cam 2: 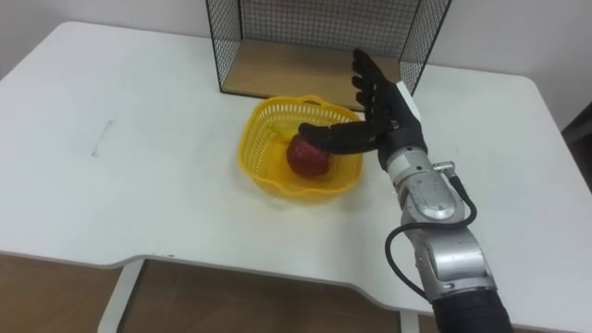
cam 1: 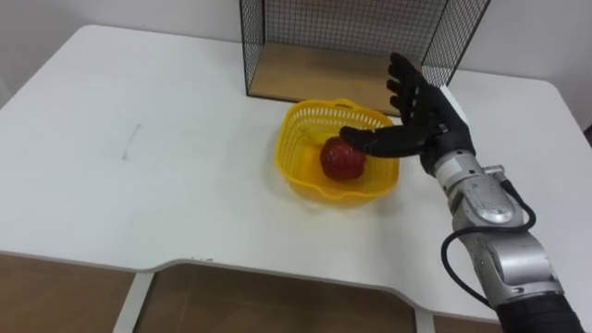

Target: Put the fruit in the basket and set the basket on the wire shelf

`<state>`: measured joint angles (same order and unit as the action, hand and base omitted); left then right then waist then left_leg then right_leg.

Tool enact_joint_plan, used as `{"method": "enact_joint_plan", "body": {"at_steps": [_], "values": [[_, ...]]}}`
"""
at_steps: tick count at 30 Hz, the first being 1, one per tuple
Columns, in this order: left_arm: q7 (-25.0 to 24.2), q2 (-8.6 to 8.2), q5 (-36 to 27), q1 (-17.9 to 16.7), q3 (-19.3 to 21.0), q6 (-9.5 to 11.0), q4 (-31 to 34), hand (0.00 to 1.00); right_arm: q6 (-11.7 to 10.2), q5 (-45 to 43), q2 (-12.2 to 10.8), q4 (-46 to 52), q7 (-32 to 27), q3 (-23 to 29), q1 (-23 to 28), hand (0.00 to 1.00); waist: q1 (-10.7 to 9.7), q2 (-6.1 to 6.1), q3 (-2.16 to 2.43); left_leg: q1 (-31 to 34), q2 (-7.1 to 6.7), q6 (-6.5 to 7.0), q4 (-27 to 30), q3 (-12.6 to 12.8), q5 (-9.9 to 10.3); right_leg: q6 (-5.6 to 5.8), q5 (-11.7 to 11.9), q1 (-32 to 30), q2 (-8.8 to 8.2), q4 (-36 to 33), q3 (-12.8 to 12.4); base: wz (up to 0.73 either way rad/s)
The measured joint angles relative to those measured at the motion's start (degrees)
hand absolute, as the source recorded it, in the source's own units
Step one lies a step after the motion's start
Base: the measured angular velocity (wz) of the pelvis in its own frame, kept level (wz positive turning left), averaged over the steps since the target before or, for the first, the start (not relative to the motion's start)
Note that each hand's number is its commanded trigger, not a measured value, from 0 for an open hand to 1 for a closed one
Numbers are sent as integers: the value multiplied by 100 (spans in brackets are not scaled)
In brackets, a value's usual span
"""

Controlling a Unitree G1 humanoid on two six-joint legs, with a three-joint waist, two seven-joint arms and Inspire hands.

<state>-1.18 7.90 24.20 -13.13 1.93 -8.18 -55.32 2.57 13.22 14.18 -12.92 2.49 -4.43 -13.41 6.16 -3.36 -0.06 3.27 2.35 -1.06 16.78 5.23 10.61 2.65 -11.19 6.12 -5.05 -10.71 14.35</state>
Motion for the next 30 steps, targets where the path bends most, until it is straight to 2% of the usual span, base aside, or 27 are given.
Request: {"method": "enact_joint_plan", "body": {"at_steps": [7, 10, 11, 13, 16, 18, 22, 24, 26, 28, 30], "values": [[0, -1, -522, -64, 26, 3, -34, 0, 0, -6, 5, 0, -34, 25, 128, 0, -132, 88, 2, 4, 5, 0, 54, -54, 2, -3, 2, 27, 8, -1, 56, 3], [2, 18, -754, -106, 40, 21, -30, 0, 0, 18, 33, 13, -108, 105, 136, 0, -150, 145, 40, -7, 4, 1, 62, -42, 1, -5, 4, 39, 8, -2, 15, 0], [7, 42, -855, -151, 43, 57, -30, 0, -1, 39, 44, 16, -157, 140, 134, 0, -155, 157, 52, -16, 2, 5, 60, -43, -2, -4, 4, 76, 7, -2, 16, 0], [57, 87, -1060, -192, 62, 116, -29, 0, -1, 111, 67, 51, -281, 141, 139, 0, -178, 170, 49, -40, 3, 5, 60, -46, -2, -4, 4, 96, 13, 3, 18, 0], [175, 92, -1750, -263, 235, 225, -30, 0, -20, 370, 114, 432, -494, 171, 363, 0, -194, 189, 43, -41, -4, 5, 54, -51, -2, 1, 1, 89, 14, 36, 13, 0], [476, 92, -2354, -322, 468, 327, -72, 0, -83, 703, 120, 515, -572, 272, 501, 0, -268, 200, 28, -53, -13, 5, 52, -76, -2, 4, 5, 132, 19, 97, 47, 6], [1130, 84, -2966, -324, 1016, 538, 8, 0, -236, 971, 128, 530, -891, 617, 697, 0, -268, 217, 16, -50, -11, 5, 73, -61, -1, 4, 6, 133, 17, 111, 59, 1], [1745, 64, -3255, -335, 1451, 620, 520, 0, -355, 979, 129, 575, -1239, 909, 909, 0, -265, 242, 3, -35, -11, 5, 75, -65, -1, 4, 7, 133, 16, 111, 69, 2], [2274, 26, -3273, -339, 1618, 708, 1113, 0, -423, 973, 129, 770, -1497, 1088, 1093, 0, -275, 280, -21, -37, -16, 6, 61, -70, 0, 6, 7, 160, 15, 105, 55, 0], [2794, 14, -3267, -347, 1739, 982, 1732, 0, -581, 977, 124, 983, -1677, 1179, 1386, 0, -216, 327, -6, -44, -16, 5, 7, -65, -1, 6, 7, 146, 15, 101, 44, -4], [3489, -22, -3245, -285, 1978, 1347, 2359, 0, -654, 941, 119, 1120, -1838, 1331, 1731, 0, -159, 350, 39, -105, -28, 4, -53, -35, -1, 20, -4, 130, -1, 104, 16, -8]]}}
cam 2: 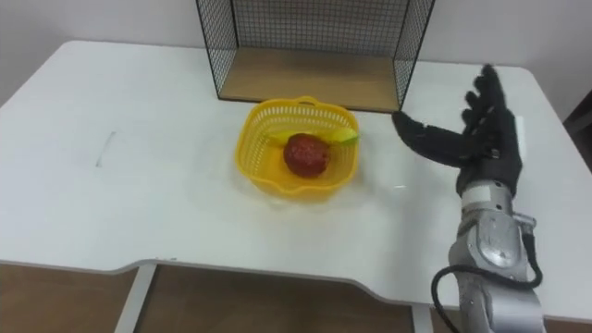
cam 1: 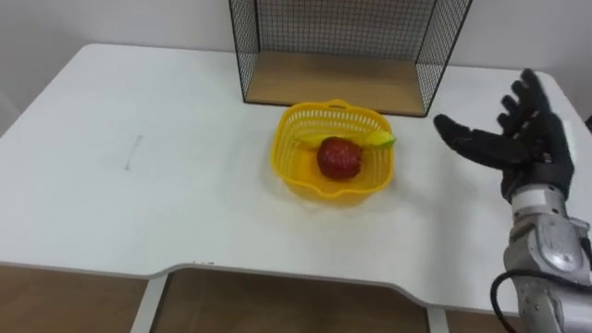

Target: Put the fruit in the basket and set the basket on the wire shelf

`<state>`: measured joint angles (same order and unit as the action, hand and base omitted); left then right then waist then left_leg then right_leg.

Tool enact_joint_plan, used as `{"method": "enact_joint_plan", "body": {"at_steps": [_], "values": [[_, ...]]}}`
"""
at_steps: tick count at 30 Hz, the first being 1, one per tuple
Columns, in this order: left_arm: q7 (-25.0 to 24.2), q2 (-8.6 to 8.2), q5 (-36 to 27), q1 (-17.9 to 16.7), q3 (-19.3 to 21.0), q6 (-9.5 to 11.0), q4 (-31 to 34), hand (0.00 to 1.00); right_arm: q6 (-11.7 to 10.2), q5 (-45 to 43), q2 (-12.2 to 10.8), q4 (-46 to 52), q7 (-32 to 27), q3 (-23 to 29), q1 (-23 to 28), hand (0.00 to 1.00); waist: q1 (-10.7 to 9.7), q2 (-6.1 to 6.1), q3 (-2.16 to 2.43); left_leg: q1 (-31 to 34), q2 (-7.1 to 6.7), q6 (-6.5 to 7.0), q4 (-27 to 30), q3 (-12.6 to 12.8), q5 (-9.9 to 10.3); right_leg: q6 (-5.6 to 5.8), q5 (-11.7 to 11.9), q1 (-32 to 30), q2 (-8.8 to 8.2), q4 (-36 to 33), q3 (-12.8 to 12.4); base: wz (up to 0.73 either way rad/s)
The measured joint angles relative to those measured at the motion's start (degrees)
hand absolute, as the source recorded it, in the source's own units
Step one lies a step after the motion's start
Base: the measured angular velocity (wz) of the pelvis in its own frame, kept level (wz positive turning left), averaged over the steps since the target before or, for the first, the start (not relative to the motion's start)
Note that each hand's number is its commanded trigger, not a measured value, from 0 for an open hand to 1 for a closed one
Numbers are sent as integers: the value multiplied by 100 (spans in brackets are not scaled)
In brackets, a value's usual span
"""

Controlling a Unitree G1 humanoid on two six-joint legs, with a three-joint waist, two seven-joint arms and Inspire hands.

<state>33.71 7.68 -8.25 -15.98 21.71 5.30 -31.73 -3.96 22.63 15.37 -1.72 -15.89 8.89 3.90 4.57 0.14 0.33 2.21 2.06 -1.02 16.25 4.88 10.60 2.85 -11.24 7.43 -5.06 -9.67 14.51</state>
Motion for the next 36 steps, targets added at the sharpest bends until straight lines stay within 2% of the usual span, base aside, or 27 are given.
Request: {"method": "enact_joint_plan", "body": {"at_steps": [3, 7, 9, 12, 17, 19, 22, 25, 30, 33, 36], "values": [[798, 4, -3, 166, 133, 246, 368, 0, -20, 1, -5, 4, -296, 139, 195, 0, 44, 15, 10, -78, -27, 4, -99, 25, -21, 9, -9, 1, -22, 1, -38, -6], [1475, -33, 58, 137, 239, 292, 934, 0, -91, -51, -67, -12, -461, 152, 325, 0, 58, 9, 17, -93, -29, 4, -92, 34, -21, 10, -10, -2, -27, -2, -33, -2], [1853, -31, 142, 117, 289, 400, 1326, 0, -151, -61, -80, -11, -466, 152, 422, 0, 70, 21, 13, -94, -31, 4, -99, 29, -20, 11, -9, -5, -27, -4, -27, 0], [2125, -32, 152, 121, 313, 461, 2011, 0, -152, -55, -94, -5, -440, 143, 463, 0, 162, 46, 9, -69, -25, 2, -99, 39, -19, 11, -9, -45, -24, -8, -47, -3], [2206, -25, 265, 272, 215, 661, 2872, 0, -174, -64, -100, 20, -255, 86, 463, 0, 140, 67, 13, -77, -35, 4, -95, -18, -20, 11, -9, -12, -28, -8, -21, 2], [2178, -22, 260, 273, 60, 717, 3040, 0, -256, -45, -132, 19, -209, 39, 463, 0, 146, 88, 8, -91, -37, 4, -90, -7, -20, 11, -9, 10, -29, -10, -12, 0], [1977, -22, 258, 376, -128, 729, 3096, 0, -349, -104, -218, 11, -112, -110, 464, 0, 53, 126, -24, -82, -36, 4, -72, -23, -20, 9, -9, 18, -24, -9, -1, 0], [1550, -14, 157, 480, -364, 767, 3172, 0, -349, -115, -219, -16, 99, -235, 465, 0, 18, 134, -51, -76, -34, 4, -93, 12, -20, 9, -9, -10, -27, -16, -27, -5], [572, -9, 94, 656, -1168, 813, 3190, 0, -462, -109, -375, -228, 611, -427, 399, 0, -117, 41, -112, -42, -35, 4, -54, -1, -20, 9, -9, -21, -28, -13, -5, 2], [59, -13, -223, 707, -1661, 818, 3186, 0, -468, 60, -471, -241, 775, -546, 389, 0, -169, 31, -111, 14, -30, 5, -57, 32, -20, 9, -7, -73, -29, -29, -36, -4], [-402, -17, -313, 797, -1968, 821, 3162, 0, -474, 216, -505, -380, 941, -587, 297, 0, -253, 26, -112, 3, -22, 5, -56, 58, -21, 8, -6, -67, -29, -28, -53, -3]]}}
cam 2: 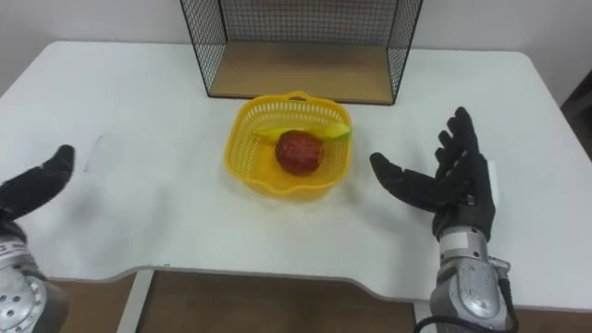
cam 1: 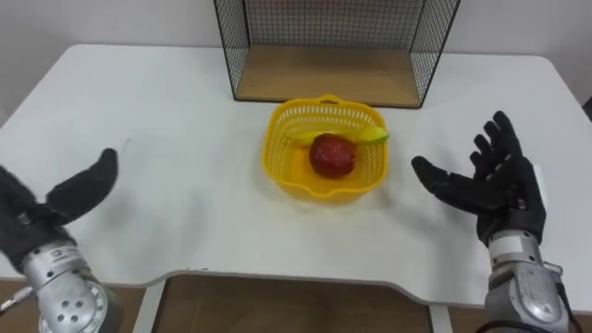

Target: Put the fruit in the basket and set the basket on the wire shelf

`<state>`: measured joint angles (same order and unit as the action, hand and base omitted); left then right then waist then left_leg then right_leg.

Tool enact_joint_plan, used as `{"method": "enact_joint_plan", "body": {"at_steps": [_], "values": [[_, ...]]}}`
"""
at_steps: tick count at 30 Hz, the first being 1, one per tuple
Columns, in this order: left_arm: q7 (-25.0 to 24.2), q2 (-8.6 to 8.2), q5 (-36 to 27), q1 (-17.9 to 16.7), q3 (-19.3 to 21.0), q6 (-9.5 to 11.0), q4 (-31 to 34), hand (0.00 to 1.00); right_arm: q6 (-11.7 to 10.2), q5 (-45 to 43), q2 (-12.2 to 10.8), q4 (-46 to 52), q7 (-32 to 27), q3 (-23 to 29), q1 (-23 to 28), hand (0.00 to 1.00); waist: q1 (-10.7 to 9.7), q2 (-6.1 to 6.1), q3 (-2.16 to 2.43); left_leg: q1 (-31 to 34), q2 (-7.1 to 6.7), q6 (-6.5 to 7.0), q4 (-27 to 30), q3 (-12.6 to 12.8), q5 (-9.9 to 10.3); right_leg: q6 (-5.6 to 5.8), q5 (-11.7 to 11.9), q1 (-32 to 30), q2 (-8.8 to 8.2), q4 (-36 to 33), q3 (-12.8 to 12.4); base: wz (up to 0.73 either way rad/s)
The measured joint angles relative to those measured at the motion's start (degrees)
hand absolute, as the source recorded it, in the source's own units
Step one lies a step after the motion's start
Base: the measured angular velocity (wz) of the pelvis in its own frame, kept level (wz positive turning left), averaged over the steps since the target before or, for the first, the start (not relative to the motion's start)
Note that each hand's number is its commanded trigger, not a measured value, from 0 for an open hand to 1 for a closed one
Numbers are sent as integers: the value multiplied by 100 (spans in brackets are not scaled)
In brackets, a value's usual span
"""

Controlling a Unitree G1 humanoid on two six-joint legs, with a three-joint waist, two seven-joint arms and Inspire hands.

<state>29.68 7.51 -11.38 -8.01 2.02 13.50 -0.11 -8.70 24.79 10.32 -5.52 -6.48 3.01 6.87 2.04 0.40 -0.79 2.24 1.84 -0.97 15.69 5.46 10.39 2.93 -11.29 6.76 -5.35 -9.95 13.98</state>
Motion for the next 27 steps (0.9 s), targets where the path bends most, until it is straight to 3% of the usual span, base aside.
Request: {"method": "enact_joint_plan", "body": {"at_steps": [8, 12, 27], "values": [[-1050, -3, -796, 237, -389, 5, -546, 0, -62, 198, -63, -243, 224, -352, -216, 0, -43, -14, -21, -178, 53, -3, -44, 203, 2, -13, 8, 14, 15, 5, -180, -14], [-1508, -4, -841, 238, -530, 4, -614, 0, -63, 223, -74, -325, 266, -514, -296, 0, -39, -1, -31, -183, 73, -7, -65, 216, 5, -23, 16, -26, 32, -46, -229, -2], [-2213, -22, -952, 251, -831, -1, -668, 0, -118, 481, -171, -328, 341, -866, -454, 0, -54, -43, -60, -151, 76, -9, -86, 271, -3, -25, 18, -81, 36, -73, -316, -1]]}}
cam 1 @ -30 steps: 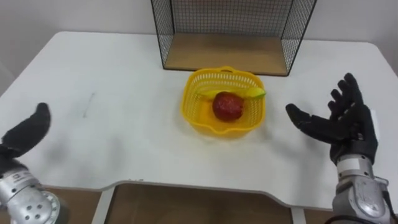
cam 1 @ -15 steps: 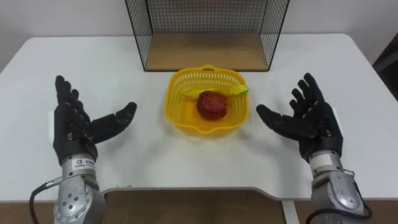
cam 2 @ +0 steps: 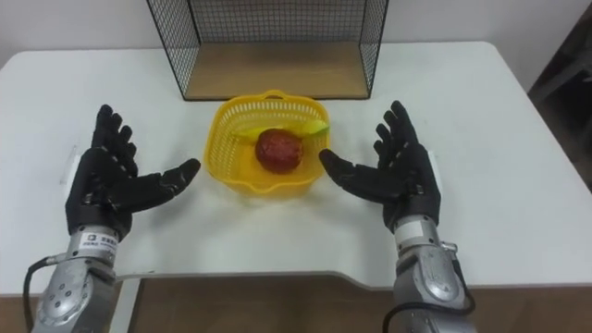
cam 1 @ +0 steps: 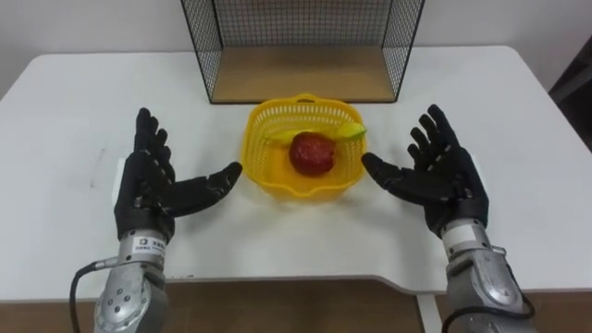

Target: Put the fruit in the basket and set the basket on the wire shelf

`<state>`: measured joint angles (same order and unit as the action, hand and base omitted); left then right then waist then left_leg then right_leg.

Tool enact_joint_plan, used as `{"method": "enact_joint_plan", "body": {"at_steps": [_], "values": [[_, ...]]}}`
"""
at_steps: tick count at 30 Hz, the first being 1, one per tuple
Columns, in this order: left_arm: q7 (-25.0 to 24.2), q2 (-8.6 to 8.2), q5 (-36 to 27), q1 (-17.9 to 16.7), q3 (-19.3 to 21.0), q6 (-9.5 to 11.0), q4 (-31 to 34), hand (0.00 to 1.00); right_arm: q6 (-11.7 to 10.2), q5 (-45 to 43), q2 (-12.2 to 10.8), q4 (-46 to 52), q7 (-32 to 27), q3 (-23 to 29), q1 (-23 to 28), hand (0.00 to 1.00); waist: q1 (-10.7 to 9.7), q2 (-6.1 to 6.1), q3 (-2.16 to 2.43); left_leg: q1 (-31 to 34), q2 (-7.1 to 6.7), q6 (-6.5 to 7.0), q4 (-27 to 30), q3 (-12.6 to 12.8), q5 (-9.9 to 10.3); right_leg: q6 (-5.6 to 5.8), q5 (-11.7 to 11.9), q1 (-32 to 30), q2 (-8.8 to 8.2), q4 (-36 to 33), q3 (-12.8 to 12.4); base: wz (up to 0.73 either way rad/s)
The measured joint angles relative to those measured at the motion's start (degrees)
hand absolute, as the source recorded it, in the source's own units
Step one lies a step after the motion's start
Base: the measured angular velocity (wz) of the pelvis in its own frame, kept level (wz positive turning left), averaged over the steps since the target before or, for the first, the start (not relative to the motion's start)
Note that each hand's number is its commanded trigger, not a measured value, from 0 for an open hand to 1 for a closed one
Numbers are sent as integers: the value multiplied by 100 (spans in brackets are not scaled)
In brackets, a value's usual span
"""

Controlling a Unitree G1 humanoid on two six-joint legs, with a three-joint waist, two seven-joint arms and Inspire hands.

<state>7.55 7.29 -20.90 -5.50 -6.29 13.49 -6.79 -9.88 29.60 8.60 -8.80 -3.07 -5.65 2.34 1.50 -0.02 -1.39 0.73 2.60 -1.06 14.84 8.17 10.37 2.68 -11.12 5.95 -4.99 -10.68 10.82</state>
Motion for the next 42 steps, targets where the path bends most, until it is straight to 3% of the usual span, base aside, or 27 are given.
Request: {"method": "enact_joint_plan", "body": {"at_steps": [4, 16, 20, 25, 31, 33, 38, 42], "values": [[-103, 3, -96, 0, -72, -14, 0, 0, 0, 17, -8, 0, 16, -17, -89, 0, 0, -26, -14, 2, 1, 0, 1, 2, 0, 0, 0, -7, 0, 1, -1, 0], [-191, -52, -210, 179, -72, -64, -236, 0, 0, -29, -33, -193, 19, -117, -135, 0, -2, -50, 1, -38, 3, 2, 6, 17, -1, -1, 1, 20, -2, -11, -19, 0], [-190, -154, -214, 474, -68, -85, -630, 0, 0, -24, -175, -485, 25, -162, -377, 0, -8, -52, 1, -39, 16, 2, 25, 44, -2, -7, 15, 9, 7, -16, -51, -3], [-190, -253, -212, 898, -83, -103, -927, 0, 1, 14, -168, -656, 82, -208, -758, 0, -1, -56, 0, -23, 16, 8, 9, 47, -6, -4, 26, -28, 7, -18, -55, 0], [-219, -344, -213, 1153, -227, -365, -1004, 0, 20, 24, -165, -663, 207, -368, -920, 0, 7, -57, 3, -29, 13, 8, 5, 46, -7, -4, 27, -13, 7, -8, -67, 0], [-280, -344, -213, 1226, -287, -475, -1004, 0, 127, 27, -163, -664, 248, -427, -920, 0, 8, -57, 3, -30, 12, 8, 3, 46, -7, -4, 27, -15, 7, -3, -75, 0], [-398, -361, -212, 1268, -303, -487, -1004, 0, 184, 36, -160, -673, 306, -449, -920, 0, -7, -57, 3, -41, 12, 8, 2, 47, -7, -4, 26, -21, 7, -2, -88, 0], [-450, -473, -213, 1316, -339, -494, -1004, 0, 196, -16, -167, -742, 319, -450, -936, 0, -11, -59, 4, -45, 13, 8, 6, 60, -7, -4, 27, -49, 4, -16, -99, 0]]}}
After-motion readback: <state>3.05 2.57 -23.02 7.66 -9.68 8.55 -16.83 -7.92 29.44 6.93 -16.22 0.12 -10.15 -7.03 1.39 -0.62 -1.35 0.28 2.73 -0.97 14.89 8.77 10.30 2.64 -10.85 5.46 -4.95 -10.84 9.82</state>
